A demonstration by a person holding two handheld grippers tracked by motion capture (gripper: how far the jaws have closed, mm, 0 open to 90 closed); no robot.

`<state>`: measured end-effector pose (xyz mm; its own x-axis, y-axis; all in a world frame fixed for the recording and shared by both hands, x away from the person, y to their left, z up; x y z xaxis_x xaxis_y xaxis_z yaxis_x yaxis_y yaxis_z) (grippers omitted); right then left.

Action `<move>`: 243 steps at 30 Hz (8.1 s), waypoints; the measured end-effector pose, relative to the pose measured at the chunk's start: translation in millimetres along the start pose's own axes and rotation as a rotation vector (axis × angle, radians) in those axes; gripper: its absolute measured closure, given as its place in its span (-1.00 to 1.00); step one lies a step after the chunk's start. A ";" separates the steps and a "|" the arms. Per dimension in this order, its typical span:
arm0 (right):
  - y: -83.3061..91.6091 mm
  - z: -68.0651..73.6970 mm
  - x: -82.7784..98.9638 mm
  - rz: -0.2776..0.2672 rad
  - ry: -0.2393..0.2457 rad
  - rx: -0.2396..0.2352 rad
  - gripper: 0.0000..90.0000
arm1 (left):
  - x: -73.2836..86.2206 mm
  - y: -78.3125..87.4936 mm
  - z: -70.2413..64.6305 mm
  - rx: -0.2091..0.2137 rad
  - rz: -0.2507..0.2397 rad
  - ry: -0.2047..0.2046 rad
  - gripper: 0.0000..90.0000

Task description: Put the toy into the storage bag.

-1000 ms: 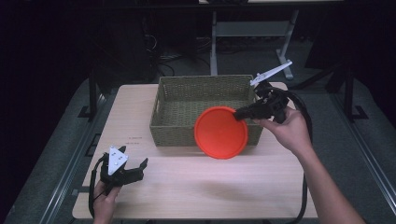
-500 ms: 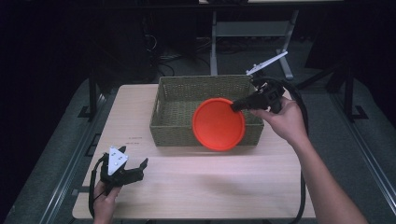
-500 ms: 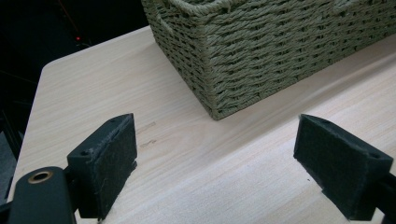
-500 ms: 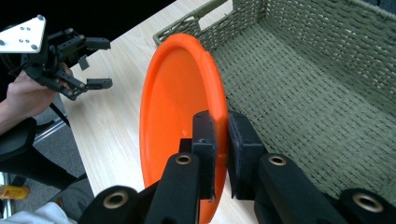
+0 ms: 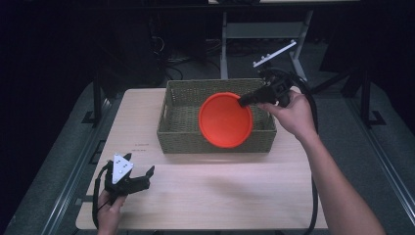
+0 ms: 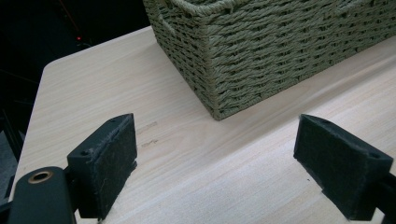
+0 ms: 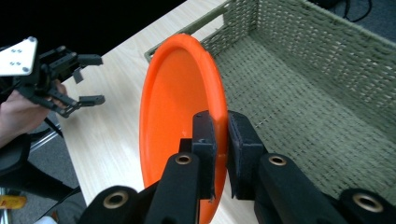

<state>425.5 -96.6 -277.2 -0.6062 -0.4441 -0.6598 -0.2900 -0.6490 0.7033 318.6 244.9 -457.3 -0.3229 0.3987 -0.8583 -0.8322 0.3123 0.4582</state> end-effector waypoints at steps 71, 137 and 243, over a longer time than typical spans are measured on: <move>-39.7 -97.4 -24.1 -0.024 -0.218 0.157 0.82 | 0.2 0.9 1.3 0.003 -0.006 0.009 -0.72; -105.8 -119.7 25.3 0.118 -0.292 0.164 0.66 | -0.4 1.4 0.2 0.001 -0.001 0.001 -0.72; -47.3 -44.5 81.2 -0.048 -0.205 -0.117 -0.32 | -0.1 2.4 -1.9 -0.003 0.000 -0.002 -0.72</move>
<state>422.9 -129.4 -375.8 -0.7351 -0.2842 -0.6155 -0.2415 -0.7386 0.6294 315.8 244.0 -456.6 -0.3221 0.4005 -0.8578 -0.8333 0.3101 0.4577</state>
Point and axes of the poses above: each handheld gripper's, and its own axes: y roughly backward along the jaws, x roughly out of its underside, z roughly to its left, the point moved 8 cm from there along -y, roughly forward along the jaws, and after that the axes turned 3 degrees about -y, right-handed, at the moved point
